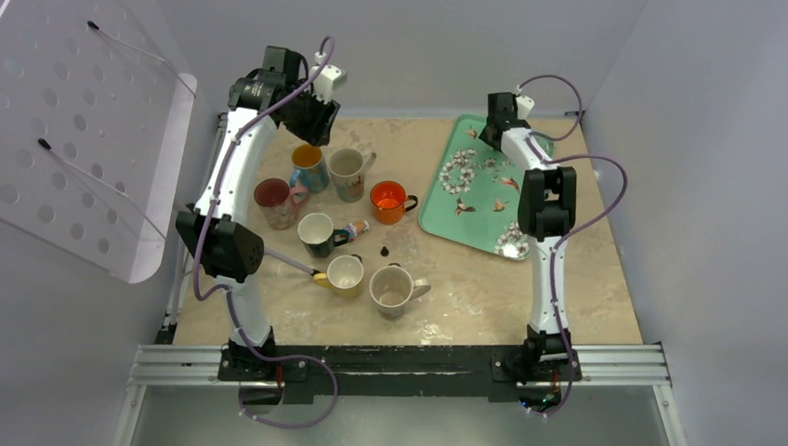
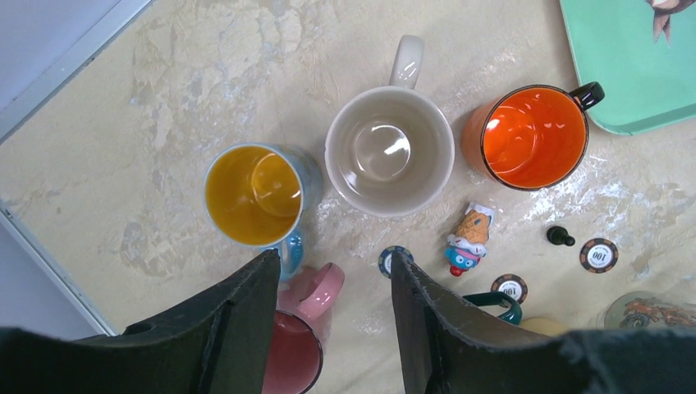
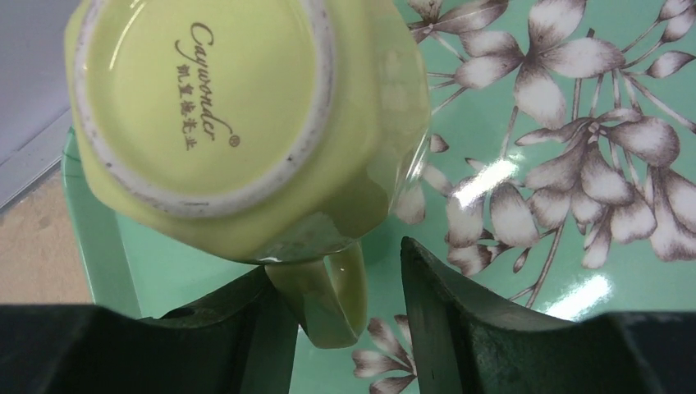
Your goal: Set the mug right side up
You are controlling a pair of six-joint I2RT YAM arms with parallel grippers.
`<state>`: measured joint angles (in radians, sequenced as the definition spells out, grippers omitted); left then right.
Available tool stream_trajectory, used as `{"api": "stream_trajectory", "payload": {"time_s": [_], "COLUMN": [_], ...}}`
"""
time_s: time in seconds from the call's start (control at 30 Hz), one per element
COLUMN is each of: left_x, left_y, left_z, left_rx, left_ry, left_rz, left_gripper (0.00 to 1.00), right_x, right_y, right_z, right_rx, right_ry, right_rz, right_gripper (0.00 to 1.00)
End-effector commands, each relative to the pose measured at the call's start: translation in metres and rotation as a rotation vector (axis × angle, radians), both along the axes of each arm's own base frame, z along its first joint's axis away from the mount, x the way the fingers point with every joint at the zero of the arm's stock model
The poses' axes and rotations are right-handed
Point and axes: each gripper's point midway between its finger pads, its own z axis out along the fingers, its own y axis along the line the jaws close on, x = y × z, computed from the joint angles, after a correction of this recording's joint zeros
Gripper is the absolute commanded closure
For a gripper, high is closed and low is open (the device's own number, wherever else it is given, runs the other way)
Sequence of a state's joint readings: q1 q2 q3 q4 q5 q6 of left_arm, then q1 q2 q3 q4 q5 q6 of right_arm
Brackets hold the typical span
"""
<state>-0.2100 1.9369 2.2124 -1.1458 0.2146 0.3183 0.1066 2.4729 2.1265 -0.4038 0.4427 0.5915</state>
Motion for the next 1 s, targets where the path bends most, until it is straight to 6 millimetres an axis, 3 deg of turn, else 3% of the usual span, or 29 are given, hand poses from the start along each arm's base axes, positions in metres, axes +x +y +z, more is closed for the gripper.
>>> {"api": "stream_trajectory", "payload": {"time_s": [0.0, 0.07, 0.2, 0.23, 0.33, 0.43, 0.5, 0.63, 0.87, 0.97], "left_x": [-0.004, -0.006, -0.012, -0.015, -0.024, -0.030, -0.037, -0.047, -0.069, -0.083], "left_y": [-0.006, -0.007, -0.013, -0.014, -0.018, -0.025, -0.036, -0.057, -0.081, -0.094], "left_z": [0.044, 0.048, 0.049, 0.051, 0.055, 0.075, 0.082, 0.082, 0.090, 0.102], "left_rx": [-0.048, -0.063, -0.098, -0.107, -0.117, -0.162, -0.226, -0.376, -0.554, -0.653], "left_ry": [-0.112, -0.114, -0.092, -0.090, -0.090, -0.133, -0.135, -0.076, -0.038, -0.066], "left_rz": [-0.034, -0.032, -0.030, -0.033, -0.072, -0.112, -0.136, -0.107, -0.122, -0.175], "left_gripper": [0.43, 0.43, 0.43, 0.43, 0.44, 0.44, 0.44, 0.46, 0.46, 0.42], "right_x": [0.018, 0.021, 0.023, 0.023, 0.020, 0.013, 0.012, 0.004, -0.031, -0.054], "right_y": [-0.002, -0.001, 0.000, 0.000, 0.003, 0.016, 0.020, 0.036, 0.057, 0.070], "right_z": [0.029, 0.030, 0.049, 0.055, 0.073, 0.091, 0.114, 0.136, 0.173, 0.203], "right_rx": [0.069, 0.076, 0.066, 0.061, 0.049, 0.074, 0.070, 0.125, 0.192, 0.230], "right_ry": [-0.071, -0.085, -0.149, -0.164, -0.194, -0.241, -0.285, -0.320, -0.384, -0.442], "right_rz": [0.033, 0.046, 0.074, 0.081, 0.112, 0.205, 0.248, 0.323, 0.439, 0.514], "right_gripper": [0.49, 0.57, 0.98, 1.00, 1.00, 1.00, 1.00, 1.00, 1.00, 1.00]}}
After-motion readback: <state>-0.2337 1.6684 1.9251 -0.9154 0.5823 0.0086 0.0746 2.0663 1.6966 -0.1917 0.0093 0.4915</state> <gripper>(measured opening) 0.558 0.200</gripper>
